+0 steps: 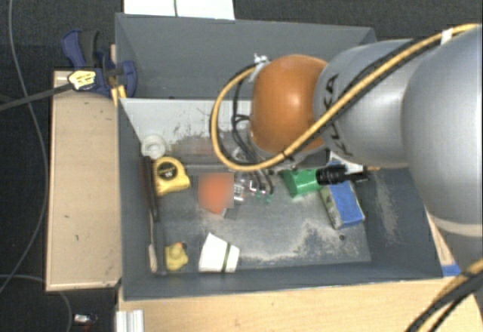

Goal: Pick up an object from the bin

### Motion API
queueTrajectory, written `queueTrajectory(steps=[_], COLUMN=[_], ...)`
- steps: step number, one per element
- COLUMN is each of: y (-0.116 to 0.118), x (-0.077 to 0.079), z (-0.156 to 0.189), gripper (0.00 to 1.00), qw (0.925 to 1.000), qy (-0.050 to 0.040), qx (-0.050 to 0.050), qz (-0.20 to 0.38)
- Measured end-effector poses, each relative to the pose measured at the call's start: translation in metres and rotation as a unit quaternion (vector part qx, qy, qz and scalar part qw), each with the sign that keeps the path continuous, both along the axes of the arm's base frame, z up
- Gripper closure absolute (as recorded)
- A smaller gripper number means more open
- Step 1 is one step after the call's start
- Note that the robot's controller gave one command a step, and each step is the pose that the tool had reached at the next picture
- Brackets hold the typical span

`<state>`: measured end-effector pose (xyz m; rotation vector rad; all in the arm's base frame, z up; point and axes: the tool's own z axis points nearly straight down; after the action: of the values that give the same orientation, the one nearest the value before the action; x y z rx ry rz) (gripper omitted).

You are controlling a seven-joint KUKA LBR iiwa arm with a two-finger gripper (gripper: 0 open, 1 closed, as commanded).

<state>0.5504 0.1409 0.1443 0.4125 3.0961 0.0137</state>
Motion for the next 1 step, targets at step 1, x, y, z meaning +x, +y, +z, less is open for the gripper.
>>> queueTrajectory(steps=[1], y=[0.0022], x=[-0.0007], z=[-0.0077], gripper=[0.00], qw=[0.9996], qy=[0.0000], qx=[-0.001], qz=[0.026])
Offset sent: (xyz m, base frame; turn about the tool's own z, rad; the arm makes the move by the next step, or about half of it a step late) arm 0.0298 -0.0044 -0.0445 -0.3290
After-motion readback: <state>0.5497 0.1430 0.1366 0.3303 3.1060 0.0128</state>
